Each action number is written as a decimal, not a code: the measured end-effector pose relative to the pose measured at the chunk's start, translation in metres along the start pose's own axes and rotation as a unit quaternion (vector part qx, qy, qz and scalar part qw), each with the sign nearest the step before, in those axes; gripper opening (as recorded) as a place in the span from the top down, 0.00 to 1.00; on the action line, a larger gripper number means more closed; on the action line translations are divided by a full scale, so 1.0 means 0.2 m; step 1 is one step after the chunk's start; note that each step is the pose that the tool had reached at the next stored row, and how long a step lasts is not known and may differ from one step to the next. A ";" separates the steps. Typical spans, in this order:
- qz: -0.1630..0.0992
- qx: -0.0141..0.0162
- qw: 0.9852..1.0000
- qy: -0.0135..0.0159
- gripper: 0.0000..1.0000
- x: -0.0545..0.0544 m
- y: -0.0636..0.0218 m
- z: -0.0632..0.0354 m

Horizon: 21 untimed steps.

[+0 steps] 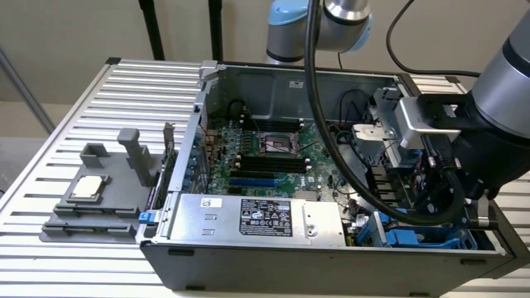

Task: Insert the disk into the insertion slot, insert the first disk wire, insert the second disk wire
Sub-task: 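Insert the second disk wire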

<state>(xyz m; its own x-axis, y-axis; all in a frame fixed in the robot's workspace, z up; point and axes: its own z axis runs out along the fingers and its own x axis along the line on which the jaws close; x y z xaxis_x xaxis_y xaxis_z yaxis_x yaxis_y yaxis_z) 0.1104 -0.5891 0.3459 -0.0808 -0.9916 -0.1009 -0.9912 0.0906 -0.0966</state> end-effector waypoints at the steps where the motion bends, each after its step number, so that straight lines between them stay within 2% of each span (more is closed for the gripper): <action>1: 0.000 0.001 1.000 -0.002 0.84 0.00 0.000 0.004; 4: -0.002 0.002 1.000 -0.005 0.84 0.00 0.001 0.013; 9: -0.004 0.003 1.000 -0.010 0.84 0.01 0.002 0.024; 14: -0.006 0.003 1.000 -0.012 0.84 0.01 0.002 0.028; 21: -0.009 0.004 1.000 -0.013 0.84 0.02 0.002 0.030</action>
<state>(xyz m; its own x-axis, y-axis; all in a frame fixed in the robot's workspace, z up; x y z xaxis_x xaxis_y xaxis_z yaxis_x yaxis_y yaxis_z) 0.1104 -0.5919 0.3396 -0.0600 -0.9903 -0.1249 -0.9917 0.0735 -0.1058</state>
